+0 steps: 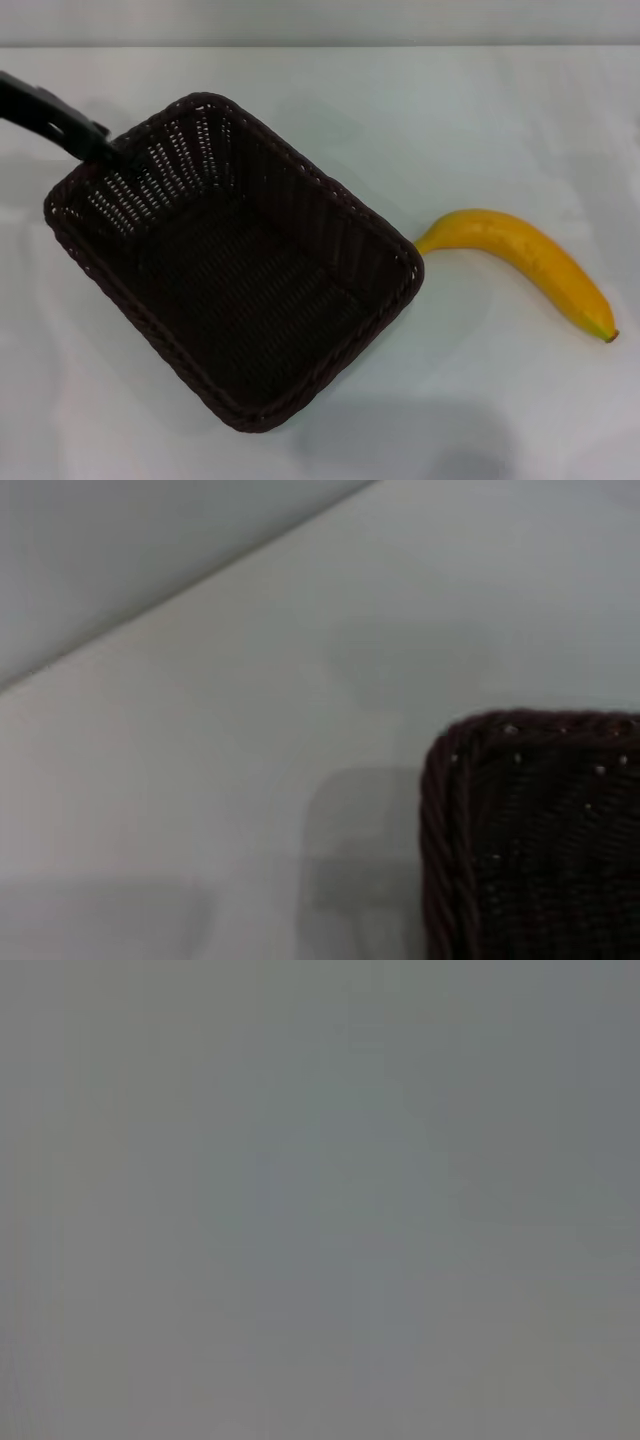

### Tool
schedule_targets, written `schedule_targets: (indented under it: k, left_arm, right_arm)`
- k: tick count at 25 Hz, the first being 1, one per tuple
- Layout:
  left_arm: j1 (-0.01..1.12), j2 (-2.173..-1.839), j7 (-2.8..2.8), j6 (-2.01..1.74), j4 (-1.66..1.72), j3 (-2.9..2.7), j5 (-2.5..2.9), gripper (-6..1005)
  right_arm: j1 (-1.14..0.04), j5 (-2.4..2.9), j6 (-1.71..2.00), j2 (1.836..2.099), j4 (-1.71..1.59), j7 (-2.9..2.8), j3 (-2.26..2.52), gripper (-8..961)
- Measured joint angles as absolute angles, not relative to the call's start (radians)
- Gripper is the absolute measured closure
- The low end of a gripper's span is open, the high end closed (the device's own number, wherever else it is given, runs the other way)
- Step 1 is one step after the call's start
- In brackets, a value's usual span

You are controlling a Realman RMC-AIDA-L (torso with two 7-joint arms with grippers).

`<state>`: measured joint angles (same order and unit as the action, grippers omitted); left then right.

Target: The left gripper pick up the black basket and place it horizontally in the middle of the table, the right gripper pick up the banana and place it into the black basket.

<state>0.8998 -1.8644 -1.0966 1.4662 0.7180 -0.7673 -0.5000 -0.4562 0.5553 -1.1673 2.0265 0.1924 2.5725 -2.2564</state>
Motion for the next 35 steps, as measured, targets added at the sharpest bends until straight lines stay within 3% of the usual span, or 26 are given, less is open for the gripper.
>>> schedule_targets:
  k: [7,12,23,26,32,35]
  left_arm:
    - [0.907,-1.895,-1.119,1.418,0.638,-0.771,-0.502,155]
    - [0.899,-1.900,-1.117,1.409,0.637,-0.768,-0.503,161]
    - [0.884,-1.891,-1.134,1.460,0.645,-0.766,-0.524,526]
    - [0.884,-1.883,-1.126,1.491,0.646,-0.764,-0.536,719]
    - [0.866,-1.861,-1.076,1.507,0.648,-0.735,-0.577,854]
    - [0.850,-1.856,-1.071,1.528,0.652,-0.676,-0.587,854]
  right_arm:
    - [-0.445,0.555,-1.186,2.027,0.190,2.571,-2.257,141]
    - [-0.444,0.555,-1.186,2.026,0.190,2.571,-2.255,141]
    - [-0.432,0.555,-1.187,2.025,0.189,2.568,-2.256,141]
    - [-0.431,0.555,-1.187,2.025,0.189,2.559,-2.256,141]
    - [-0.431,0.555,-1.187,2.023,0.189,2.546,-2.257,141]
    - [-0.431,0.555,-1.187,2.023,0.189,2.546,-2.257,141]
